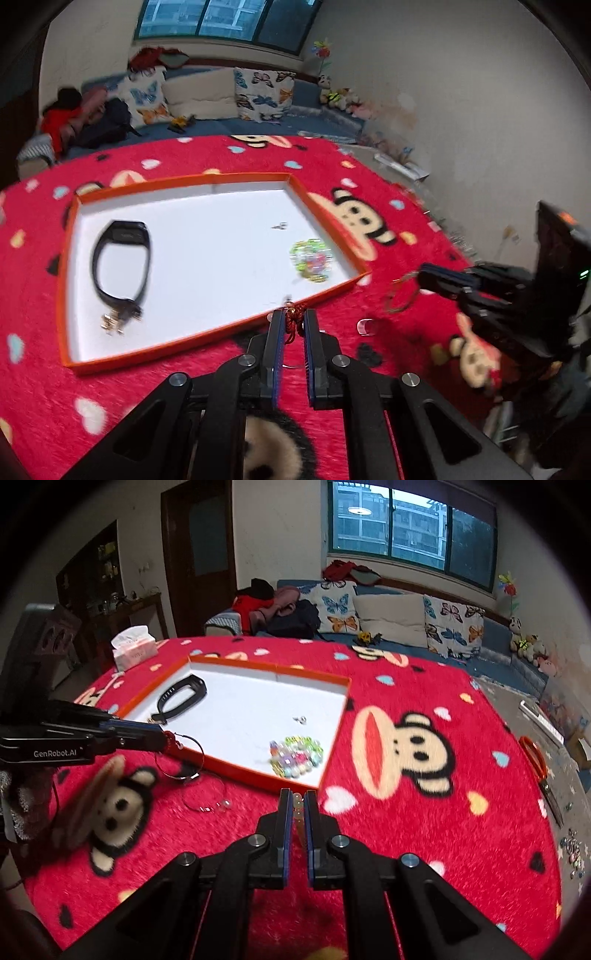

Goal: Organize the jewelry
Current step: 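Lift the red earring with the left gripper while right grasps the green-bead bracelet, then release the red earring into the tray while right lowers the green-bead bracelet there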

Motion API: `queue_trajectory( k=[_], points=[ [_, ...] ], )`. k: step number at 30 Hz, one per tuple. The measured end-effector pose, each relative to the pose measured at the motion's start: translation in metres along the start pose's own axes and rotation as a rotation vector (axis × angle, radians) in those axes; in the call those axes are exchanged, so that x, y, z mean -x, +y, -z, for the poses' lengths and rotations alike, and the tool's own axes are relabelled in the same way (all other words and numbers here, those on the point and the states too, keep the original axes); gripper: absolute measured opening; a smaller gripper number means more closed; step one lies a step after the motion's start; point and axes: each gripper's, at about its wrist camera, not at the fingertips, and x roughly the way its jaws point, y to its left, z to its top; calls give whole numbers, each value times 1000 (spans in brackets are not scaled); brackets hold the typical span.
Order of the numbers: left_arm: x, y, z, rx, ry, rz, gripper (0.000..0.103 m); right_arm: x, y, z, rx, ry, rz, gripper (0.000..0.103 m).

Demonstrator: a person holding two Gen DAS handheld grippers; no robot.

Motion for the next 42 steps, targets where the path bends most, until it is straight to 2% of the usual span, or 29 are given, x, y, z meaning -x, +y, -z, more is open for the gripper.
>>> queue_trajectory(
  k=[7, 13, 17, 23, 26, 31, 38, 42],
  points=[
    [3, -4, 7, -16, 14, 9, 10, 6, 3, -8, 3, -20, -5, 8],
    [3, 4, 6, 8, 1, 0, 10, 7, 3, -10, 2, -20, -4, 8],
    [11, 4, -4, -8, -19, -23, 10, 7, 1, -14, -12, -27, -23, 8],
    [10, 15, -33, -34, -44, -106, 10, 3, 0, -42, -8, -58, -53, 8],
    [-2, 25, -44, -47, -30, -166, 10, -9, -1, -58, -13, -61, -78, 8],
    [-27, 48, -51, -42, 17, -226, 11, -45, -3, -78, -31, -31, -119, 8],
    [-52, 74, -45, -4, 79, -249, 13, -86, 5, -85, -11, 26, -139, 8],
    [-59, 81, -41, 16, 99, -250, 17, -100, 4, -87, -5, 43, -113, 8]
  ],
)
